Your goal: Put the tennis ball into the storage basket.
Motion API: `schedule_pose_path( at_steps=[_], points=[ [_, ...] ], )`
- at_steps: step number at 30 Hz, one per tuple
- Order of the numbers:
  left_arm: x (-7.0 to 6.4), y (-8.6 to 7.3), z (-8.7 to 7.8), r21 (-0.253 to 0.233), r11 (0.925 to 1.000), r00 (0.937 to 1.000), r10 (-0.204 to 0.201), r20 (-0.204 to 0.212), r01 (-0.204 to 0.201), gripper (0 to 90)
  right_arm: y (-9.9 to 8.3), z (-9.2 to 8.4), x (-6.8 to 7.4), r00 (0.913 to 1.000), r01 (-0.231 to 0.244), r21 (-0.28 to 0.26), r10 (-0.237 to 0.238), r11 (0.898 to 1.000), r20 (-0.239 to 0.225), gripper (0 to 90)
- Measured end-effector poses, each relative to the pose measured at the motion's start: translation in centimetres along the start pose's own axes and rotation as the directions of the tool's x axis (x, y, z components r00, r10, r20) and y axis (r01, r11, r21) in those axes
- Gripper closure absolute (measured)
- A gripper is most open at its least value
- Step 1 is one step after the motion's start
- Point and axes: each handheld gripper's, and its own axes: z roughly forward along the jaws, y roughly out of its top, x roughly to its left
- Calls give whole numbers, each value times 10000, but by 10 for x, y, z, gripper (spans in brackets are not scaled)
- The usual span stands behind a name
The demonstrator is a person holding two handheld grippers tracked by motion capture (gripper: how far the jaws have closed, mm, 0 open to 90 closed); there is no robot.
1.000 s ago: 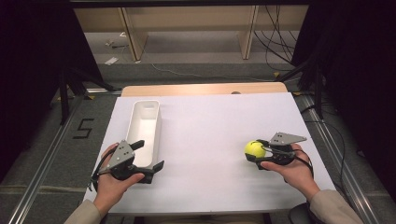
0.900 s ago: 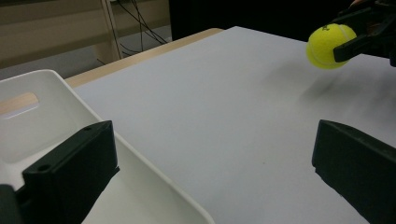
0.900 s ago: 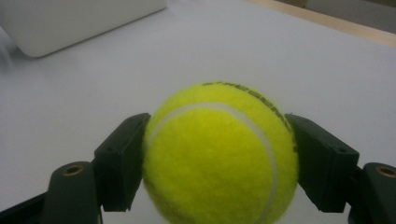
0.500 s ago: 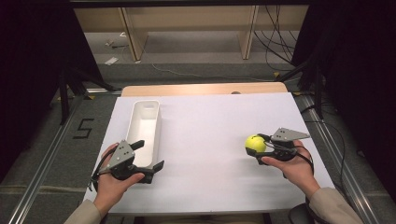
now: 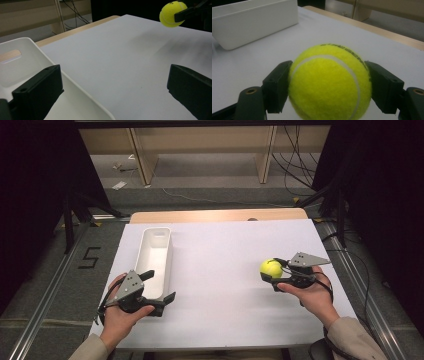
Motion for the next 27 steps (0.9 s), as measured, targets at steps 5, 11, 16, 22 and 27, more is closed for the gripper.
schedule_pose_path(
  at_steps=[5,11,16,22,27],
  points=[
    [0,0,0,-29,10000,10000,-19,17,19,0,4,3,2,10000,65,-117,-65,9999,-19,266],
    [0,0,0,-28,10000,10000,35,27,-35,0,9,8,4,9999,106,-177,-108,9998,-83,266],
    [0,0,0,-38,10000,10000,0,15,1,0,12,11,6,9998,130,-239,-133,9996,-127,266],
    [0,0,0,-45,10000,10000,46,11,-46,0,15,14,8,9997,202,-447,-209,9988,-157,266],
    [0,0,-1,-51,10000,10000,48,8,-48,0,16,16,9,9997,197,-420,-204,9989,-167,266]
  ],
)
